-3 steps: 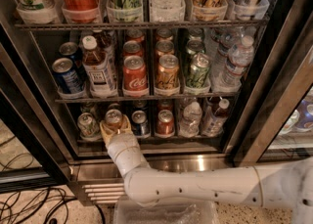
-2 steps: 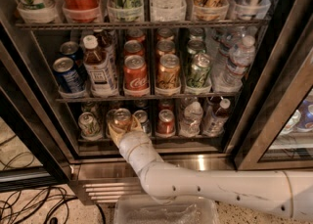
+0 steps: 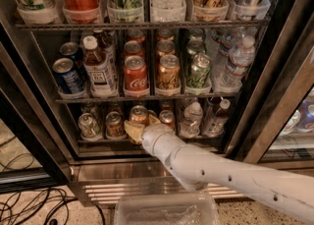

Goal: Pick orange can from bottom shelf of fridge

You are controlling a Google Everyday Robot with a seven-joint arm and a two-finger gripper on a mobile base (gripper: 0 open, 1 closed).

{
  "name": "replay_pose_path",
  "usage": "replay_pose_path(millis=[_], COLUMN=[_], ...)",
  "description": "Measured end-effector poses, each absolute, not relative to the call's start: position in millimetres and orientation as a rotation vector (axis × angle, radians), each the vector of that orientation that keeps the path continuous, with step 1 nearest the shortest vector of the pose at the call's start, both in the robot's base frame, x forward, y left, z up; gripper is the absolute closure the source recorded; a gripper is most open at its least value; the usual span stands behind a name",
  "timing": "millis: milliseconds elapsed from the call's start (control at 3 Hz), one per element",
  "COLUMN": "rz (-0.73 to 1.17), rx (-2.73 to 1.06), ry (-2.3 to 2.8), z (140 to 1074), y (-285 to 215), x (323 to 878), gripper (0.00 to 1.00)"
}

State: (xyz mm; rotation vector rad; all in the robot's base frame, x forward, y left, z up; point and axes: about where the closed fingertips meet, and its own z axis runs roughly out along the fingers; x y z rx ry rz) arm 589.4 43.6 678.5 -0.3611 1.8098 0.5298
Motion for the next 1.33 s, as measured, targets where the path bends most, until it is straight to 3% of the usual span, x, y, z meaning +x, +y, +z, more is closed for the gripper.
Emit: replay_pose_path(millis=[333,1333], rz=[0.592,0.877], rx=[-0.377,-0.599], ry=[1.869,1.926], z=[681.2,684.4], y=[23.2,48.0], x=[597.8,561.5], gripper=[1.00,1.00])
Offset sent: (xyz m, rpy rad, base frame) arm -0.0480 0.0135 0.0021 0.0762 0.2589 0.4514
